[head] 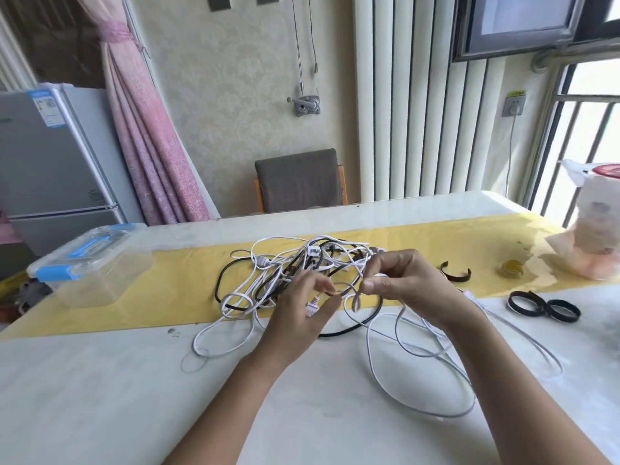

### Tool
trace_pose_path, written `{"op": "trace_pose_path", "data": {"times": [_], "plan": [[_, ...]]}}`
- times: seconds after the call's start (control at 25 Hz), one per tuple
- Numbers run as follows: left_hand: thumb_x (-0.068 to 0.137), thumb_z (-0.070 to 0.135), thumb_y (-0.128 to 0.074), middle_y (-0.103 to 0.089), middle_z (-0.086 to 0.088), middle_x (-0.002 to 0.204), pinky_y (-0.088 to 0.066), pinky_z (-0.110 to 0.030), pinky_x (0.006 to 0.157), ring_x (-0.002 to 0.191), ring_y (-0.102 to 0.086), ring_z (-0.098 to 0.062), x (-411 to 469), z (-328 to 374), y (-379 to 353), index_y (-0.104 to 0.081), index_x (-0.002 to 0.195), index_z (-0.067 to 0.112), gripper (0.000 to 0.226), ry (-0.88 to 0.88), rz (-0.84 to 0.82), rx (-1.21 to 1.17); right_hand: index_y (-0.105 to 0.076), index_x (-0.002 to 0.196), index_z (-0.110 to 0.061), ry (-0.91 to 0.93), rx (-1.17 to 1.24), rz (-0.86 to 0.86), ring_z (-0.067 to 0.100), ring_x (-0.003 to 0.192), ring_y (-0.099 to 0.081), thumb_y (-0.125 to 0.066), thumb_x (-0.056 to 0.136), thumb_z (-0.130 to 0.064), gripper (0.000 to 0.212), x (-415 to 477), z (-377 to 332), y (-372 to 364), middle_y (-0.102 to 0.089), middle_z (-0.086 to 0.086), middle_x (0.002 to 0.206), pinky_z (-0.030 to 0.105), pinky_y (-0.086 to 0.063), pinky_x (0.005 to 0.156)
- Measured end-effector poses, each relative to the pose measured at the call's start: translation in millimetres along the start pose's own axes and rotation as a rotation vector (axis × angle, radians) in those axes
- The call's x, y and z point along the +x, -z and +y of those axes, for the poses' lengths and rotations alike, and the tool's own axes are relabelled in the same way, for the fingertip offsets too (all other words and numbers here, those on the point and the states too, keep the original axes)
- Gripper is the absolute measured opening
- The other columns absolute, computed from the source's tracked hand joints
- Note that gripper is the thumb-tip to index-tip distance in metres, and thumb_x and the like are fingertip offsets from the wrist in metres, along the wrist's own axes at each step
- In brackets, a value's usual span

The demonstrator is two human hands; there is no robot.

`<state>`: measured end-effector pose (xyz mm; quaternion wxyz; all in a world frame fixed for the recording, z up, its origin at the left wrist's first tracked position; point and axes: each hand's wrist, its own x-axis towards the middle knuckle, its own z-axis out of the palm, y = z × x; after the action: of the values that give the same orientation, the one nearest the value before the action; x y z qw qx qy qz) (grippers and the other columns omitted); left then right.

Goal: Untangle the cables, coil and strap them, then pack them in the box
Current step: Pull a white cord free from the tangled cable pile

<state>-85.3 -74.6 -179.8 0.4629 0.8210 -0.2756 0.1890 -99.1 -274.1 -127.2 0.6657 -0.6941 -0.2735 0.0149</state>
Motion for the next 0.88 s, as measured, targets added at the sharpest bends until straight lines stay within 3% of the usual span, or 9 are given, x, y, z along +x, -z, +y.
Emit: {"op": "trace_pose_path", "data": {"times": [0.12, 0.2, 0.32, 0.4, 0.52, 0.6, 0.72, 0.8, 0.88], "plan": [[0.078, 0.041, -0.066, -0.053, 0.015, 0.113, -0.037, -0.011, 0.092, 0.11, -0.051, -0.004, -2, 9, 1, -0.057, 0.11, 0.026, 0.036, -0.06, -0.017, 0.078, -0.071, 0.06, -0.019, -0.001, -0.035, 0.01, 0.008, 0.05, -0.025, -0.082, 0.056, -0.055, 0.037, -16, -6, 2, -0.041, 0.004, 0.055, 0.019, -0.017, 0.048], [0.079, 0.042, -0.066, -0.063, 0.014, 0.105, -0.038, -0.018, 0.093, 0.105, -0.055, 0.0, -6, 25, -2, -0.067, 0.095, 0.025, 0.023, 0.019, -0.224, -0.006, -0.071, 0.062, -0.019, 0.02, -0.037, 0.01, 0.007, 0.05, -0.024, -0.08, 0.06, -0.052, 0.034, -25, -14, 4, -0.043, 0.0, 0.053, 0.019, -0.018, 0.048], [0.08, 0.051, -0.057, -0.068, 0.0, 0.079, -0.045, -0.023, 0.082, 0.079, -0.061, -0.013, -12, 47, -4, -0.069, 0.069, 0.023, 0.032, 0.259, -0.477, -0.443, -0.069, 0.065, -0.013, 0.033, -0.076, 0.069, 0.003, 0.047, -0.025, -0.075, 0.074, -0.04, 0.029, -33, -31, 8, -0.045, -0.012, 0.048, 0.016, -0.017, 0.046], [0.078, 0.065, -0.056, -0.055, 0.0, 0.06, -0.047, -0.027, 0.072, 0.058, -0.051, -0.016, -14, 53, -1, -0.064, 0.064, 0.021, 0.048, 0.328, -0.555, -0.639, -0.064, 0.068, -0.005, 0.018, -0.135, 0.155, 0.0, 0.043, -0.026, -0.067, 0.08, -0.022, 0.022, -35, -40, 11, -0.044, -0.013, 0.043, 0.012, -0.019, 0.044], [0.069, 0.063, -0.069, -0.025, 0.007, 0.051, -0.026, -0.016, 0.043, 0.043, -0.023, -0.006, -8, 49, 9, -0.049, 0.053, 0.024, 0.047, 0.45, -0.523, -0.765, -0.067, 0.065, -0.01, 0.017, -0.208, 0.383, 0.006, 0.044, -0.02, -0.069, 0.073, -0.034, 0.025, -30, -46, 24, -0.032, -0.011, 0.045, 0.018, -0.016, 0.044], [0.069, 0.055, -0.074, -0.022, 0.01, 0.049, -0.018, -0.012, 0.038, 0.04, -0.019, -0.002, -4, 39, 19, -0.043, 0.053, 0.026, 0.045, 0.542, -0.563, -0.858, -0.068, 0.064, -0.014, 0.031, -0.24, 0.536, 0.01, 0.046, -0.018, -0.07, 0.072, -0.041, 0.028, -23, -47, 32, -0.026, -0.01, 0.044, 0.02, -0.013, 0.044], [0.077, 0.051, -0.071, -0.02, 0.011, 0.05, -0.018, -0.01, 0.035, 0.04, -0.015, -0.003, -1, 26, 32, -0.044, 0.053, 0.027, 0.043, 0.625, -0.72, -1.038, -0.069, 0.068, -0.01, 0.043, -0.236, 0.632, 0.005, 0.042, -0.022, -0.07, 0.08, -0.034, 0.026, -5, -46, 31, -0.033, -0.013, 0.036, 0.018, -0.018, 0.043], [0.088, 0.046, -0.061, -0.022, 0.011, 0.052, -0.016, -0.013, 0.037, 0.04, -0.016, -0.005, 4, 19, 35, -0.047, 0.058, 0.027, 0.038, 0.599, -0.784, -1.16, -0.068, 0.067, -0.012, 0.043, -0.234, 0.689, 0.004, 0.038, -0.026, -0.07, 0.083, -0.031, 0.024, 10, -39, 27, -0.04, -0.012, 0.038, 0.013, -0.022, 0.041], [0.1, 0.034, -0.043, -0.029, 0.009, 0.057, -0.015, -0.015, 0.038, 0.041, -0.016, -0.004, 10, 19, 35, -0.056, 0.076, 0.022, 0.03, 0.529, -0.806, -1.349, -0.069, 0.067, -0.017, 0.032, -0.282, 0.736, 0.004, 0.039, -0.028, -0.067, 0.086, -0.031, 0.024, 26, -26, 27, -0.044, -0.006, 0.046, 0.016, -0.027, 0.044]]}}
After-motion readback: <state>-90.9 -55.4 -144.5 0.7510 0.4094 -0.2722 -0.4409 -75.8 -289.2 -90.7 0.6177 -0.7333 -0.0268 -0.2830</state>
